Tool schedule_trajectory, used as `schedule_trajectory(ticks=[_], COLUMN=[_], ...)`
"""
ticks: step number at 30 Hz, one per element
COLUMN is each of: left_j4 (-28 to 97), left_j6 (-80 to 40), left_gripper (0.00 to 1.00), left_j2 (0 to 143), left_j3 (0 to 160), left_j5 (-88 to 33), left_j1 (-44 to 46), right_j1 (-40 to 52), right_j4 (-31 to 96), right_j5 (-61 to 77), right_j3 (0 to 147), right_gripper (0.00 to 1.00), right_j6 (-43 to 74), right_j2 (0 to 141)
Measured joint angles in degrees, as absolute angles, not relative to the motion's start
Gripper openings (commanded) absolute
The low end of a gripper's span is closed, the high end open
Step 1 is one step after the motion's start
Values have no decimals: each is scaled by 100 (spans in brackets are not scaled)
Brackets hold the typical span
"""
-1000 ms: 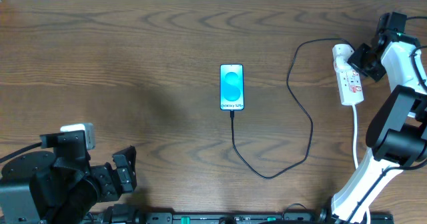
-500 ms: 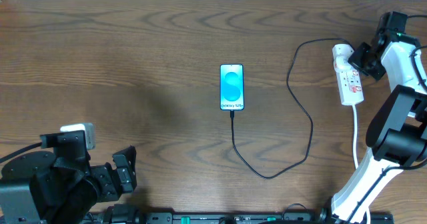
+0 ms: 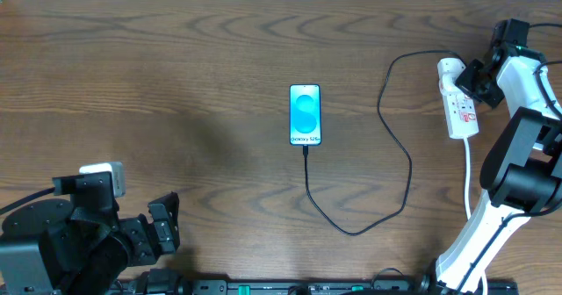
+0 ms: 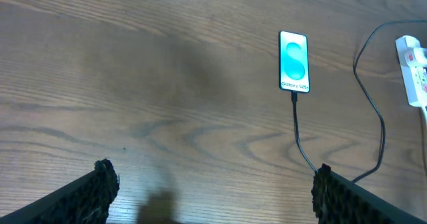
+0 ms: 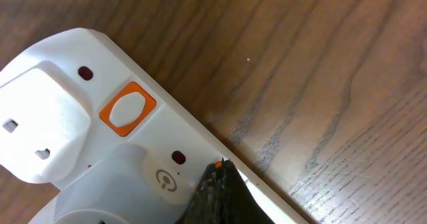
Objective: Plug charger to phone and switch on socket
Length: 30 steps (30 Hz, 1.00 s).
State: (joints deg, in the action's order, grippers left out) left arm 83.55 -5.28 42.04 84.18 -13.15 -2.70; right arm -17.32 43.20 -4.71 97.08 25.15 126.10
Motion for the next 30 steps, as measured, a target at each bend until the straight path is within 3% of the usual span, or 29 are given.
schedule_trajectory(ticks=[30], left_j4=[8355], left_j6=[-528], left_gripper=[94], left_j2=[4204], left_j3=[8418], left_j5=[-1315], left_j1=[-270], right_j1=[-1459], right_j4=[4453], right_j5=[-1061], right_j3=[9708], right_gripper=[1], right_j6=[2515], right_j2=[12610])
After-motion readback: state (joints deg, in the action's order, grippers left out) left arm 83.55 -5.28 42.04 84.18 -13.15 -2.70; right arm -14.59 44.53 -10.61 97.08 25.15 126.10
